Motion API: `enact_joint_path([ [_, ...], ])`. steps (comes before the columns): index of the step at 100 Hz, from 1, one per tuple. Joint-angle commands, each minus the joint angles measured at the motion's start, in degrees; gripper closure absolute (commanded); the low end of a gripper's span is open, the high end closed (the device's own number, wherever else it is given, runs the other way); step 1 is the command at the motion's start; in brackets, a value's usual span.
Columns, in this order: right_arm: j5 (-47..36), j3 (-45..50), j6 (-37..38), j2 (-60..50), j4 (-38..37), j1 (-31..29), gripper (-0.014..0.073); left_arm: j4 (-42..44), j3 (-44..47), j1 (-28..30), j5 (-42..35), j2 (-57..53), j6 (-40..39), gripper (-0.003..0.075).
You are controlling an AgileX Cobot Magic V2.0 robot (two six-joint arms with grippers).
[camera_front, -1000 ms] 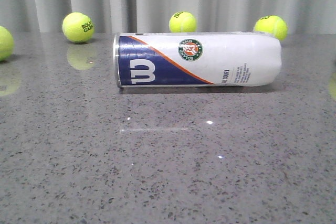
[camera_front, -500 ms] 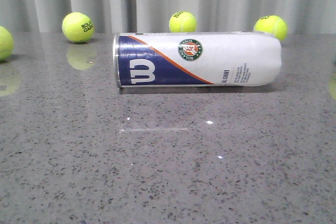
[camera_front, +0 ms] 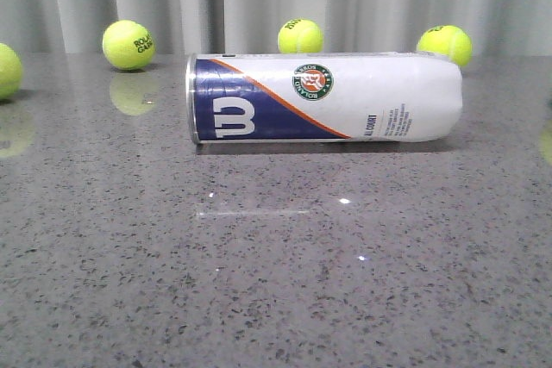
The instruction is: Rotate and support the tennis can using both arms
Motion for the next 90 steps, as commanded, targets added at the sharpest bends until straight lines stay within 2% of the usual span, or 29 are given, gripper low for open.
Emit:
enact_joint_path([
  [1,-5.0,-1.5,0.0,0.2,0.0,-0.2,0.0662,-0.6,-7.5,0.1,5.1,7.2,-0.6,0.0741],
  [23,-5.0,-1.5,0.0,0.2,0.0,-0.2,0.0662,-0.8,-19.9,0.1,17.7,22.4,-0.6,0.0741],
  [40,-5.0,-1.5,0.0,0.2,0.0,-0.2,0.0662,-0.8,-22.3,0.1,19.1,30.3,-0.6,0.0741],
  [63,-5.0,-1.5,0.0,0.2,0.0,-0.2,0.0662,-0.8,-22.3,0.1,20.2,35.2,-0.6,0.0720],
  [70,-5.0,-1.5,0.0,0.2,0.0,-0.2,0.0662,-0.8,-22.3,0.1,20.9,35.7,-0.6,0.0643],
  [77,-5.0,-1.5,0.0,0.2,0.0,-0.2,0.0662,-0.8,-22.3,0.1,21.4,36.0,-0.6,0.0517],
  [90,-5.0,-1.5,0.0,0.2,0.0,-0.2,0.0662,-0.8,-22.3,0.1,21.5,36.0,-0.6,0.0211],
])
